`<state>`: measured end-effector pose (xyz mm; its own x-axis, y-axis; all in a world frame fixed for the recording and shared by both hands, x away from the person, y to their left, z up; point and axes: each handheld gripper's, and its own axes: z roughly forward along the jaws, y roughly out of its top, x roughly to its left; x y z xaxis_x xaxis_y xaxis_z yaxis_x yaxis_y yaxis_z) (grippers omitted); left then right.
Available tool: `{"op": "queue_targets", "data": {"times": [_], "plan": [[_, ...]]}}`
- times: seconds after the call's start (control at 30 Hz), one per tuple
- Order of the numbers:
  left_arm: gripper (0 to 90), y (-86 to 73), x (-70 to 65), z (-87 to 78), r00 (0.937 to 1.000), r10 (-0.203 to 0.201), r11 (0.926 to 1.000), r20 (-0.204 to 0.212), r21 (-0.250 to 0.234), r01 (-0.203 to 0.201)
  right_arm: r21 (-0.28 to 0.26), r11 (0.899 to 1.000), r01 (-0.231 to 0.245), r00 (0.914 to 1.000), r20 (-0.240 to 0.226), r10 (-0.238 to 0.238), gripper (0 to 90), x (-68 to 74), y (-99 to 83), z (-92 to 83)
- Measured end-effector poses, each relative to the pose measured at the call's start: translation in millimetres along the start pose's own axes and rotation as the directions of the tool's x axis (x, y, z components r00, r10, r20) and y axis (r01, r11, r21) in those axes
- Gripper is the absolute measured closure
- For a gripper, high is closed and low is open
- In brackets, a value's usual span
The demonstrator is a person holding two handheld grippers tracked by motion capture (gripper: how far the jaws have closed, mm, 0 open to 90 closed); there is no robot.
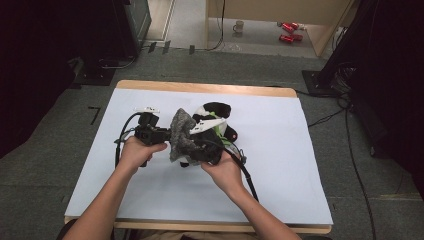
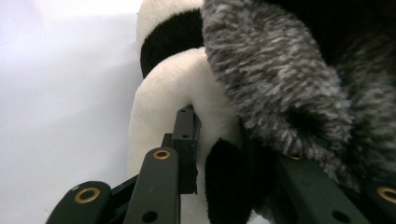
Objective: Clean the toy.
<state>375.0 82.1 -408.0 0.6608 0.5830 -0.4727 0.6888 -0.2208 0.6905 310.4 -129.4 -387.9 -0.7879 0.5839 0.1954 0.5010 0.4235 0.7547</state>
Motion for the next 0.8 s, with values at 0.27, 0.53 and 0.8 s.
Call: {"op": "queue_targets", "data": {"times": [0.27,0.53,0.8], "plan": [[71.6,-2.2,0.7,1.3,0.9996,0.002,0.9998,-0.028,0.019,-0.001,-0.023,0.995,0.097,0.9917,0.087,-0.095,79.4,3.4,-19.7,26.4],[71.3,-2.8,3.4,1.5,0.9995,0.000,0.9999,-0.030,0.015,0.000,0.015,0.993,0.116,0.9895,0.085,-0.117,79.4,8.5,-27.8,31.7],[70.8,-2.2,6.6,0.4,0.9997,-0.016,0.9999,-0.021,-0.005,0.016,0.196,0.972,0.132,0.9877,0.058,-0.145,79.4,19.3,-48.4,60.3]]}}
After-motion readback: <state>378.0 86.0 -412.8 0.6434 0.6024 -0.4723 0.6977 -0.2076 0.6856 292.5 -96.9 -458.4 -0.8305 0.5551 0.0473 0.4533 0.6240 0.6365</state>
